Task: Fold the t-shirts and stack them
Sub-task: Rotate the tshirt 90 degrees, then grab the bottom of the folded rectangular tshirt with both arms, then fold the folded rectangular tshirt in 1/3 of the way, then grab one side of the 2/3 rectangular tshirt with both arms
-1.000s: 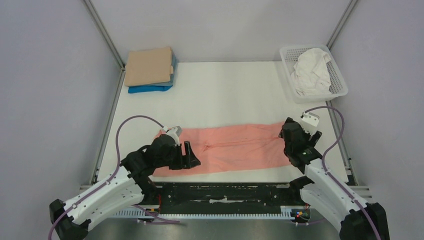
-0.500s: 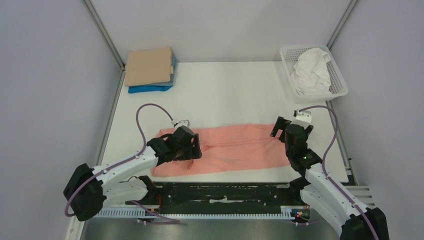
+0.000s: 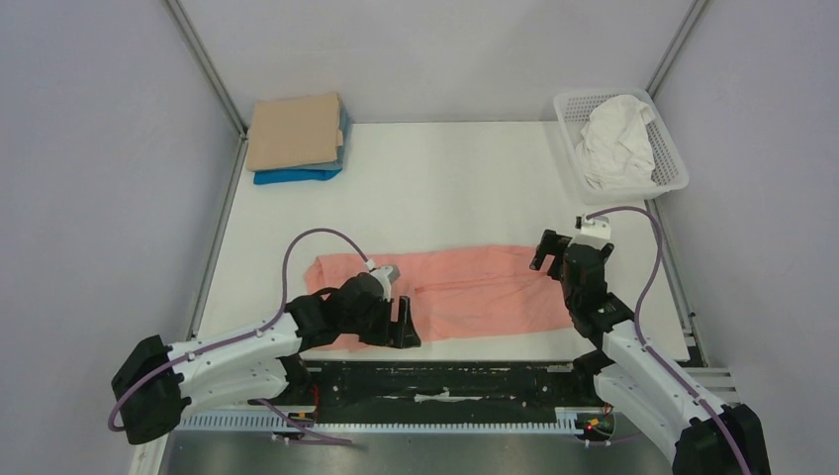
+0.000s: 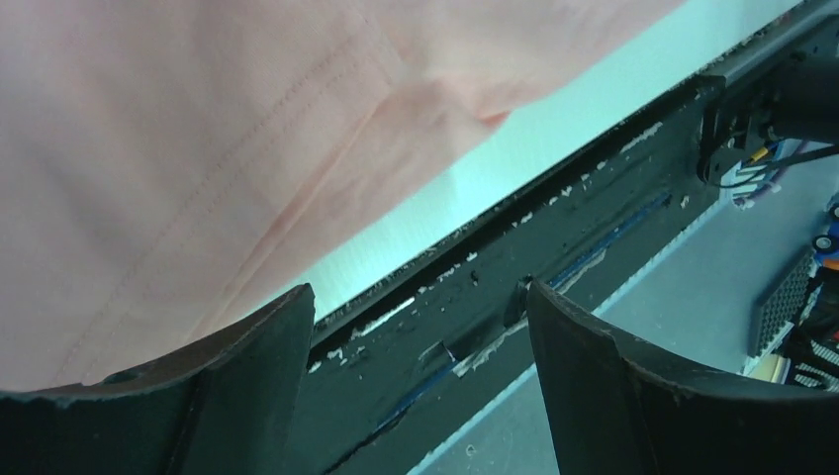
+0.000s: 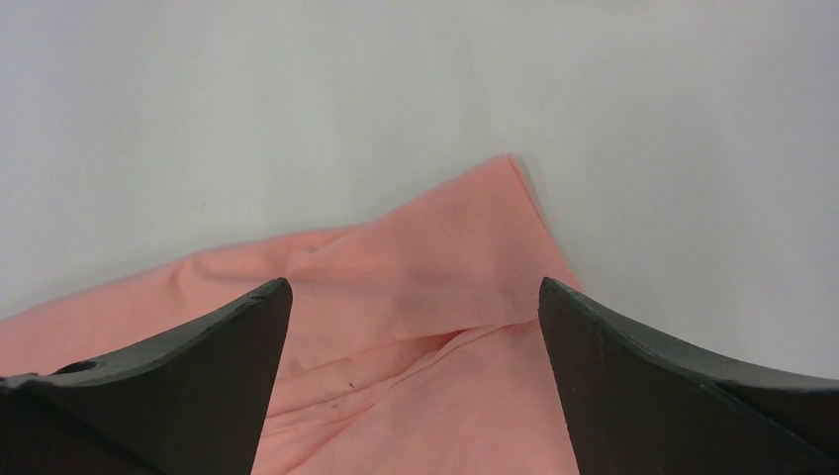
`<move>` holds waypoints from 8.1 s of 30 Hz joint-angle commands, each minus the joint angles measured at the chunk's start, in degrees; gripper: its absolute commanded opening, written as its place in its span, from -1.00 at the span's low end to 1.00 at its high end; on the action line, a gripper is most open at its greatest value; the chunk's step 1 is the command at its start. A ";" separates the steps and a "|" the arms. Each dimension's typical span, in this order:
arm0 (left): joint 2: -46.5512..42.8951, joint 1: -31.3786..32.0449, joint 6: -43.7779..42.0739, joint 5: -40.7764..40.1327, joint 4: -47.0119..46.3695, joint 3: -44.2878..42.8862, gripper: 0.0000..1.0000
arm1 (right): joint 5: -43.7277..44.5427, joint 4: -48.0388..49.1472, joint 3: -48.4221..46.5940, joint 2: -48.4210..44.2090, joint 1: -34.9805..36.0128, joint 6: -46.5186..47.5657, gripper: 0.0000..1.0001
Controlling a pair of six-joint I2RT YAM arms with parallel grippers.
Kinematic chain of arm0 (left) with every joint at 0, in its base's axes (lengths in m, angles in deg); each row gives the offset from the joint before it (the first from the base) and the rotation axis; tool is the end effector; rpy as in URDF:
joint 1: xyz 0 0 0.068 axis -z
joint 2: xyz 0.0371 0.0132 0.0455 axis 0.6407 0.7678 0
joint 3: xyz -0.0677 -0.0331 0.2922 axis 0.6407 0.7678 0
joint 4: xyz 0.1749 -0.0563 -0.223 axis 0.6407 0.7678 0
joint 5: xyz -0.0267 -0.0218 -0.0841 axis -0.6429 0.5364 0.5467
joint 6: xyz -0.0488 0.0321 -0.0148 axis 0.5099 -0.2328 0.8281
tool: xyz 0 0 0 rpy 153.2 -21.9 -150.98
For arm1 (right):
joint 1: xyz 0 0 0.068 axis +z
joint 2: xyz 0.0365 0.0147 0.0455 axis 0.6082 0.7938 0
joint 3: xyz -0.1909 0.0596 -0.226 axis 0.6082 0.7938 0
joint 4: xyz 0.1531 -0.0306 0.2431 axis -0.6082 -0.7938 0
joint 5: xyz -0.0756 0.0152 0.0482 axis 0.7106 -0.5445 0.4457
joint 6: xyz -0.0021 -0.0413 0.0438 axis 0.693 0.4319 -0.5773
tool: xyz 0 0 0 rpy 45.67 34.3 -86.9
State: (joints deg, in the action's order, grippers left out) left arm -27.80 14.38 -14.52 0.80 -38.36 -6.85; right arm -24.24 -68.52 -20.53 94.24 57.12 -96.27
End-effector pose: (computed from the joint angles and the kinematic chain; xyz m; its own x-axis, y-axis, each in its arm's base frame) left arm 0.1106 -0.1657 0.1805 -0.9337 0.0707 -0.3510 0.2669 0.7909 -0.5507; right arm 0.1798 0.0438 0.2015 -0.3646 0.1902 -0.9115 0.1964 0.9726 0.1243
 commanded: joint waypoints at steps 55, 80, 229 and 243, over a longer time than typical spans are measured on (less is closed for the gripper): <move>99.86 -29.40 10.95 16.36 -13.25 -113.77 0.72 | -38.98 13.95 -3.79 16.16 24.81 2.50 0.96; 7.73 -0.61 0.67 -15.21 -1.45 -12.13 0.72 | -35.04 -22.50 3.25 -3.78 24.72 -13.86 0.76; 43.37 -25.97 -2.40 1.78 -20.08 -15.24 -0.08 | -42.07 30.60 3.10 37.06 -2.96 -16.69 -1.00; 34.73 -21.99 0.51 2.92 -20.28 -8.54 -0.96 | -42.60 23.19 9.23 23.54 1.55 -16.17 -1.00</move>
State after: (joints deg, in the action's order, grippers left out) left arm 11.35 -10.08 -15.72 5.12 -67.39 -20.99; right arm -67.30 -39.27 -14.02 125.51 54.85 -113.63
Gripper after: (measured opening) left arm 0.035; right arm 0.011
